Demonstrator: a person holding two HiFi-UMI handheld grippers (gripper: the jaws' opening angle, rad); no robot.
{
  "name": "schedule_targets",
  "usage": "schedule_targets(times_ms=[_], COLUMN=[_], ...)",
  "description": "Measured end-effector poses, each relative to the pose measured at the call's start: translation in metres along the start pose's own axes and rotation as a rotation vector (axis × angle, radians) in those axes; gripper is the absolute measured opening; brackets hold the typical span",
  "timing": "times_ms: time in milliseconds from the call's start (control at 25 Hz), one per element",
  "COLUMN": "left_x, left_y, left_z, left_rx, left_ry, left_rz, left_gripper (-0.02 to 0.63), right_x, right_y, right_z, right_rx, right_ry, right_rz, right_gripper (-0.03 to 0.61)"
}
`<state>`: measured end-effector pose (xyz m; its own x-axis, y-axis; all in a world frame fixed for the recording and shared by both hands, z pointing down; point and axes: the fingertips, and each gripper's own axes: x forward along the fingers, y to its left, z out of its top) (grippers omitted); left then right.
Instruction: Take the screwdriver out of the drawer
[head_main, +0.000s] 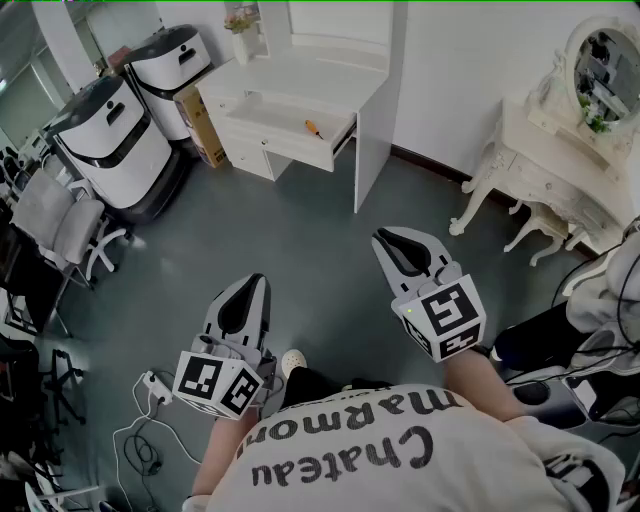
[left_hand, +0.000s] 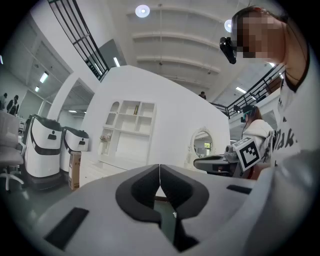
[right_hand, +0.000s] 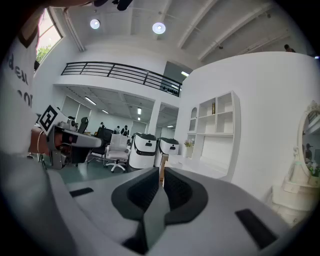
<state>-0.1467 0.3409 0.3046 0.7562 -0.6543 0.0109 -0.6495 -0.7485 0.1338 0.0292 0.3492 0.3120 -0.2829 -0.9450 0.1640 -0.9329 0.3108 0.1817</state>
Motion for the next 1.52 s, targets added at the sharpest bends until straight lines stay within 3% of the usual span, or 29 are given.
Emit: schedule_targets(times_ms=[480, 840, 1120, 1520], left_x=[0.022, 0.101, 0.185, 0.27], left_y=[0.014, 0.068, 0.136, 0.248], left_z=[-0.007, -0.016, 0.02, 0.054], left_rx=[-0.038, -0.09, -0.066, -0.058], left_ry=[0.027, 0.02, 0.019, -0.007], left_rz=[-0.012, -0.086, -0.169, -0.154], left_gripper=[0.023, 0.023, 0.023, 0.023], right_x=[0.02, 0.096, 0.196, 0.315], right_y=[-0.02, -0.054, -0.091, -0.135], right_z=[-0.008, -0.017, 0.016, 0.04], right_rx=[0.092, 0.078, 0.061, 0.075], right_ry=[-0.006, 0.038, 0.045, 0.014], right_rz=[0.004, -0.017, -0.037, -0.077], right_gripper=[0.051, 0.051, 0.051, 0.051])
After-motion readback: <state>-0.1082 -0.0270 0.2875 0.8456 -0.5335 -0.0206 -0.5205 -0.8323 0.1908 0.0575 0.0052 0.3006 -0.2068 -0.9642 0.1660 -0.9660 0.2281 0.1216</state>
